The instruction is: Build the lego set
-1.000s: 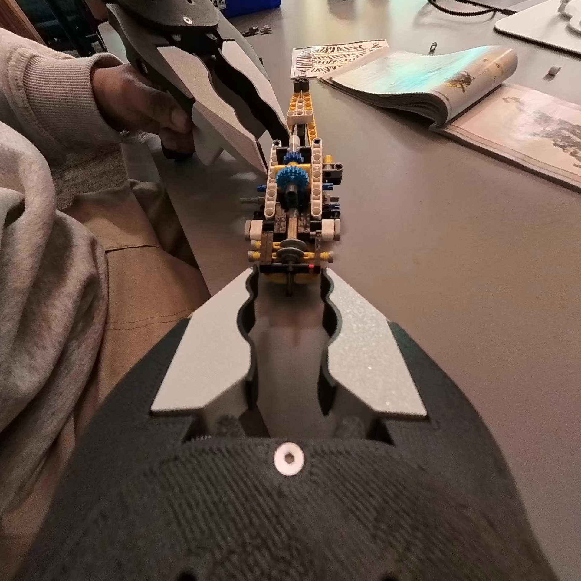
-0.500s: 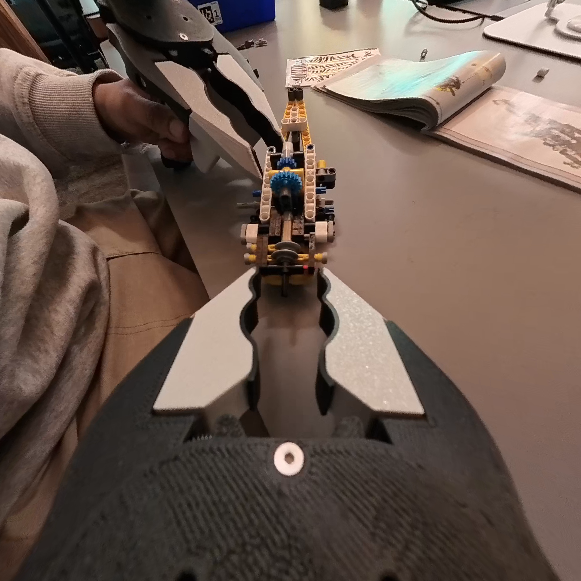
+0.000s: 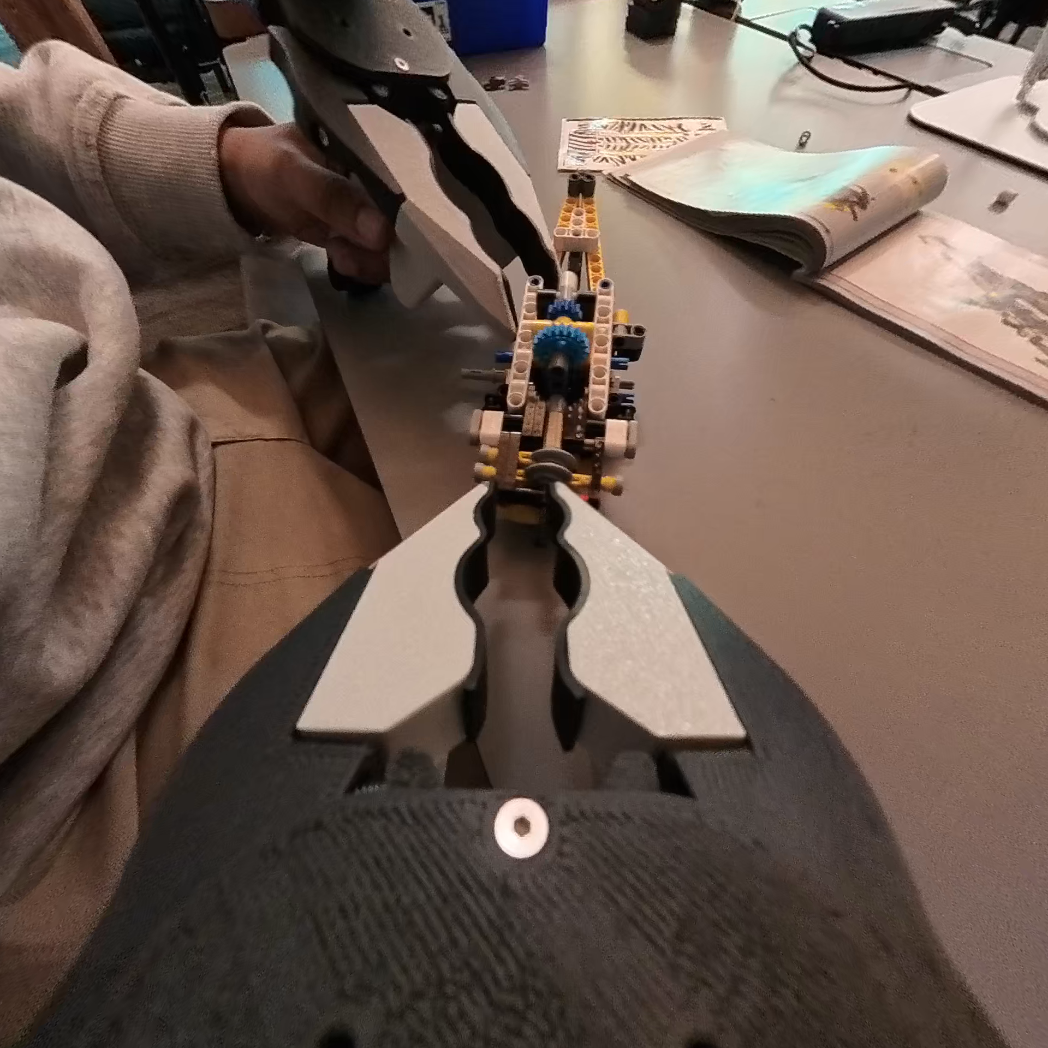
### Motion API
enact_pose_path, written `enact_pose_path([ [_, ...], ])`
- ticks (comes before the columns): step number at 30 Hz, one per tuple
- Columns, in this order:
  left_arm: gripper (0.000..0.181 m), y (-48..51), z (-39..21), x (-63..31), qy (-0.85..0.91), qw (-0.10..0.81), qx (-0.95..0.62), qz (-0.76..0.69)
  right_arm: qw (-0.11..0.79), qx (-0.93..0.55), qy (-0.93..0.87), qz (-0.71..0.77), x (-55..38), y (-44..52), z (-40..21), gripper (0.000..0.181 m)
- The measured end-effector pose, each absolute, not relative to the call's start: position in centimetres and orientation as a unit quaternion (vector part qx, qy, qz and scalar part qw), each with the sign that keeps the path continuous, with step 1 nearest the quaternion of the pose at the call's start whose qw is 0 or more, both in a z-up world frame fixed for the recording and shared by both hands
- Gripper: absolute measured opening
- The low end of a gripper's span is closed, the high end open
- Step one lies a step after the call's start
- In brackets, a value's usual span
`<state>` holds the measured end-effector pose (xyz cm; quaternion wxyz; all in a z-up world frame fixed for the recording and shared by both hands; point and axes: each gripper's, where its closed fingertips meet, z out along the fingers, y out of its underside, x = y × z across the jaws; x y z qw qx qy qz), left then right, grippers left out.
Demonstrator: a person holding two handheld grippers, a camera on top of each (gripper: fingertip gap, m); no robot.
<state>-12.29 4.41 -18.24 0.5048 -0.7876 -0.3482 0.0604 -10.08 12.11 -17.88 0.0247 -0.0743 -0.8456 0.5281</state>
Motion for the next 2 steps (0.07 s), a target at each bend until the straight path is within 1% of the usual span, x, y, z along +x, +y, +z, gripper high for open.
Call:
enact_pose_path([
  [2, 0.026, 4.42, -18.25, -12.30, -0.348, 0.505, -0.788, 0.061, 0.026, -0.066, -0.845, 0.531, -9.85, 12.00, -17.72, 0.015],
])
